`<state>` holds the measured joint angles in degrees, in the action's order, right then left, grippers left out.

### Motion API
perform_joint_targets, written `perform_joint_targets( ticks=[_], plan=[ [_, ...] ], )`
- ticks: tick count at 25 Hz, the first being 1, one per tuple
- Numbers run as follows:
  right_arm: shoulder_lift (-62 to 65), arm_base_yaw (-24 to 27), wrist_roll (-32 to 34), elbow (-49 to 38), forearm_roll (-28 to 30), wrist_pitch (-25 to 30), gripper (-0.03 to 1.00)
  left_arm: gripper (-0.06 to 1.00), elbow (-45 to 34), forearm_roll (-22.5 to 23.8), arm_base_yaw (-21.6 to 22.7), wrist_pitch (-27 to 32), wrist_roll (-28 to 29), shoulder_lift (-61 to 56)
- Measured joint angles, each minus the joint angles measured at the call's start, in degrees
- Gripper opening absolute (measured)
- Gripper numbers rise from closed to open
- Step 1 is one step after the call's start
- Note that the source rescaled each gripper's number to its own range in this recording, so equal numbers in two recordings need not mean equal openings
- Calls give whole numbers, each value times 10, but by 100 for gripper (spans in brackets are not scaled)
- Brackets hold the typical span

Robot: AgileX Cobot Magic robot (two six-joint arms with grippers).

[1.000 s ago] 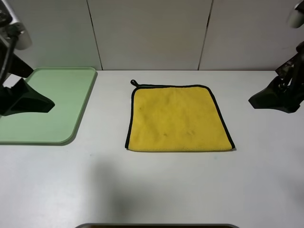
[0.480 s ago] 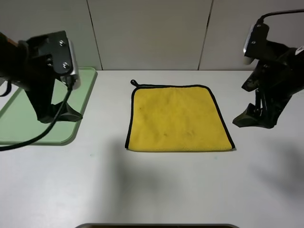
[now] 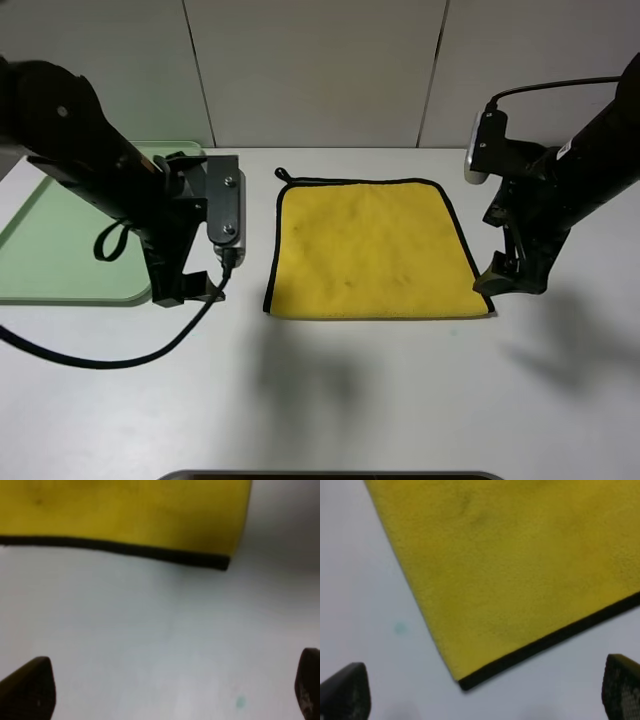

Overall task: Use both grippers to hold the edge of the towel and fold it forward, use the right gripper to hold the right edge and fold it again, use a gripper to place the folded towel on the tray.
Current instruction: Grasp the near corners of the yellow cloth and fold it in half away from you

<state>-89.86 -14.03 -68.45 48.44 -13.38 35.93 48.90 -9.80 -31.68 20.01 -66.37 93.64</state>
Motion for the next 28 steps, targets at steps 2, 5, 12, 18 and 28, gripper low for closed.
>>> perform_joint_targets(
  ticks=[2,5,12,18,28],
  plan=[
    [-12,0,0,0,0,-6,100,95,0,0,-14,-20,0,23],
    [-31,0,0,0,2,-17,100,95,0,0,-31,-46,0,54],
    [-63,0,-2,0,17,-33,100,95,1,0,-47,-106,-13,114],
    [-84,0,-2,0,34,-44,100,95,1,0,-57,-157,-43,149],
    [-94,0,4,0,49,-59,100,93,4,-1,-77,-243,-116,178]
  ],
)
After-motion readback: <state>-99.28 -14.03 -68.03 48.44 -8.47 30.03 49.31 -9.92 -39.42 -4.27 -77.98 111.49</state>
